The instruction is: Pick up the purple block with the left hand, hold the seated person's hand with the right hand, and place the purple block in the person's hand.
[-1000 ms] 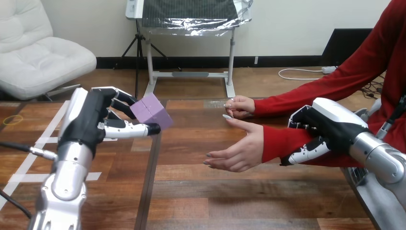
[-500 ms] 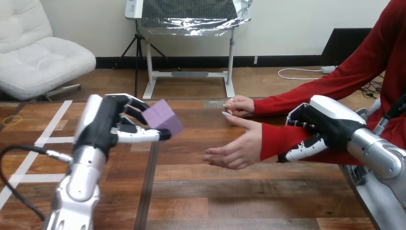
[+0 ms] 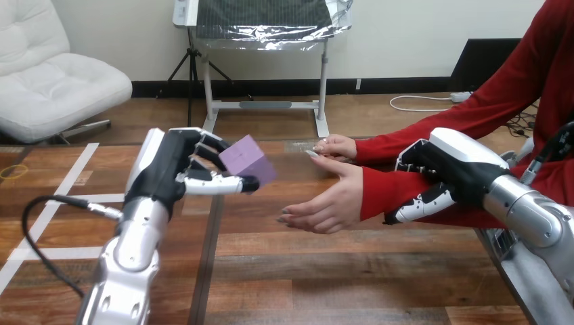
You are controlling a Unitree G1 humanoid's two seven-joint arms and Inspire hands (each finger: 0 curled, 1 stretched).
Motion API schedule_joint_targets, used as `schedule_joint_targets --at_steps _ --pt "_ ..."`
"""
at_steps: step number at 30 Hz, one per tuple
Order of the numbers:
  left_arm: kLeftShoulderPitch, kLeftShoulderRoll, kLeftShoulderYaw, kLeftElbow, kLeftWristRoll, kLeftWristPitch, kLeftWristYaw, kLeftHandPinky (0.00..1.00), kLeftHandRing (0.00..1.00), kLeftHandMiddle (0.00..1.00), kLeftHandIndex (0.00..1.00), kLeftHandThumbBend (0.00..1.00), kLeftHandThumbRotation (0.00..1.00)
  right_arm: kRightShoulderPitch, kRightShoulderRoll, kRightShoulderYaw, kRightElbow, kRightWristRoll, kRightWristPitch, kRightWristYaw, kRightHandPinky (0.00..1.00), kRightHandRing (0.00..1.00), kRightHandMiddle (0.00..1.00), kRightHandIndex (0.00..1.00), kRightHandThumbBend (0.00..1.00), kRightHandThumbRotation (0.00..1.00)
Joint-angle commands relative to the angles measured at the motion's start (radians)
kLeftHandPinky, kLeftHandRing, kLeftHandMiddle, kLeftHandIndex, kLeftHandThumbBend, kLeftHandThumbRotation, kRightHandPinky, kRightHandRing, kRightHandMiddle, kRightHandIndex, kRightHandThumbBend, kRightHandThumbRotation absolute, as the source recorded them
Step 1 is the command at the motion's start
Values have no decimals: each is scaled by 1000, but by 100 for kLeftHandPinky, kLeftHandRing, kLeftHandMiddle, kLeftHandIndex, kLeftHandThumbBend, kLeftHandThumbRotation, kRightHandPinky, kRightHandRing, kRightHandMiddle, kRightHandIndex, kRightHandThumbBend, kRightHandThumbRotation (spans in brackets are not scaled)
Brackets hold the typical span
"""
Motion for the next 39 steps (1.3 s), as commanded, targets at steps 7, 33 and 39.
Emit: schedule_joint_targets --at_steps 7,33,39 --pt "-112 -3 -21 44 15 -52 27 22 30 37 44 70 0 -100 58 -21 -72 30 -24 -3 29 33 38 38 76 19" --pt "-156 -21 -37 94 15 -63 27 20 29 36 44 70 0 -143 99 3 -74 -23 -22 -23 28 32 38 39 76 24" --pt "-163 -24 -39 101 13 -63 26 19 27 35 44 70 0 -152 112 4 -72 -21 -21 -17 26 31 37 38 76 24"
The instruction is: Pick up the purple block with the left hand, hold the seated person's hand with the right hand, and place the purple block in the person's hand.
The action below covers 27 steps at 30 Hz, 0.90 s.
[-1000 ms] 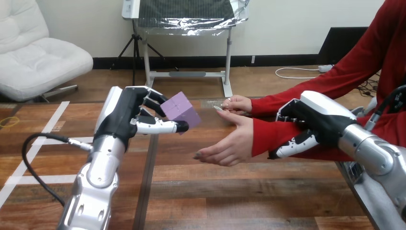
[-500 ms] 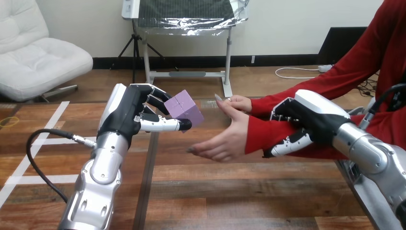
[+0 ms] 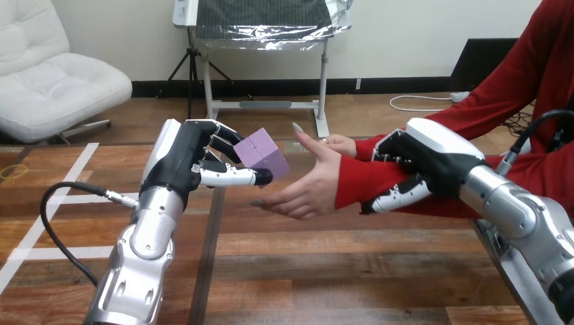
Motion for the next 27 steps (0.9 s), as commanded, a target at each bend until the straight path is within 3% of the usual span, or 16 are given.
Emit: schedule_joint_targets --at_steps 1,27 --pt "-99 -11 -10 11 3 -29 13 19 27 35 44 70 0 -107 42 5 -64 5 -27 -5 26 31 36 38 76 24" --pt "-120 -27 -34 49 1 -22 21 24 33 40 44 71 0 -151 81 17 -58 3 -23 22 28 33 38 38 77 22"
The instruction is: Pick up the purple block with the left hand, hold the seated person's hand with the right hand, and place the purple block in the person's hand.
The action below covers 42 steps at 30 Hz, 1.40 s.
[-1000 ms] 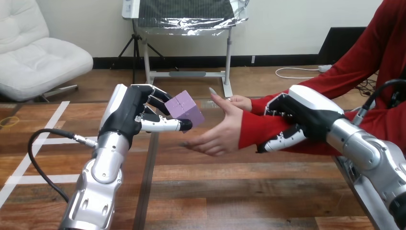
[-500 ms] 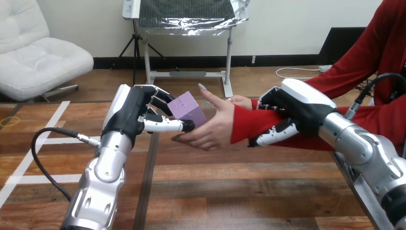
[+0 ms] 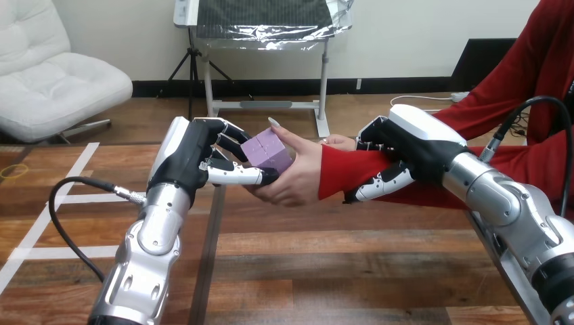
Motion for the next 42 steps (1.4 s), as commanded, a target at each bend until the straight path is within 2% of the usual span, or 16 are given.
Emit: schedule_joint_targets --at_steps 1,15,42 --pt "-95 -23 -11 21 1 -22 10 25 34 40 44 71 0 -109 41 14 -56 4 -24 10 28 33 39 39 77 23" --pt "-115 -45 -23 58 4 -24 20 30 40 45 46 70 0 -113 51 18 -59 -7 -35 7 27 32 38 38 78 24" --pt "-140 -72 -25 109 -12 -65 13 28 36 41 45 68 0 -103 50 18 -52 -14 -51 3 26 30 37 38 77 23"
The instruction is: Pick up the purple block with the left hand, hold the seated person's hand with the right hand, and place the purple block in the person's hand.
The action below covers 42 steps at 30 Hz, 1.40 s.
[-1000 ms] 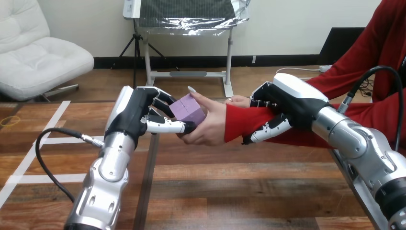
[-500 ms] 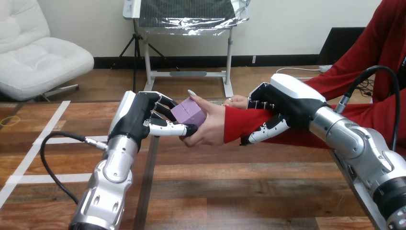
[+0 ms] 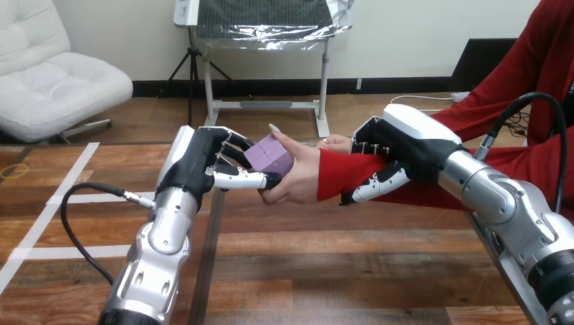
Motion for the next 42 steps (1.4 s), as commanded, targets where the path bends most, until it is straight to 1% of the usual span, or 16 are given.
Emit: schedule_joint_targets --at_steps 1,9,17,23,25,28,32,33,35,38,40,41,42 --pt "-99 -31 -21 -1 -9 -44 -8 28 37 41 45 68 0 -93 38 15 -52 9 -52 -2 26 31 37 38 77 23" --pt "-91 -32 -18 -5 -16 -45 -19 29 37 42 45 68 0 -84 34 11 -49 16 -51 0 28 33 38 40 77 23" --pt "-87 -26 -21 -7 -11 -51 -24 30 39 43 45 68 0 -79 31 10 -43 17 -54 -2 28 32 38 39 78 25" --pt "-81 -23 -21 -13 -11 -53 -28 31 40 44 45 68 0 -74 25 12 -40 12 -64 -10 28 32 38 39 78 26" --pt "-77 -21 -21 -13 -10 -62 -29 31 40 44 45 68 0 -72 24 11 -37 14 -68 -12 28 32 38 39 78 26" --pt "-74 -21 -12 -8 -25 -78 -37 31 40 43 45 68 0 -69 24 8 -32 18 -73 -12 27 32 38 39 79 26" --pt "-68 -24 2 -21 -58 -61 -70 33 42 46 46 67 0 -62 22 4 -35 30 -70 1 27 31 38 39 79 26" --pt "-66 -23 3 -25 -64 -56 -78 36 46 50 50 66 0 -61 22 3 -36 33 -71 5 26 31 38 40 79 26" --pt "-61 -20 5 -36 -76 -48 -93 38 49 52 52 66 0 -58 20 1 -39 40 -71 12 26 31 38 40 80 27" --pt "-52 -18 10 -52 -91 -39 -108 43 54 58 59 64 6 -53 17 -1 -44 49 -70 24 26 31 38 41 80 27" --pt "-48 -18 14 -60 -98 -32 -114 46 58 63 64 63 14 -50 16 -3 -47 55 -67 31 26 31 38 41 81 28" --pt "-45 -20 17 -66 -104 -27 -117 48 60 65 67 62 20 -48 16 -5 -51 60 -62 38 25 31 38 42 81 28" --pt "-43 -21 20 -69 -108 -24 -119 49 62 67 69 62 24 -47 15 -5 -53 63 -59 43 25 30 37 42 82 28"
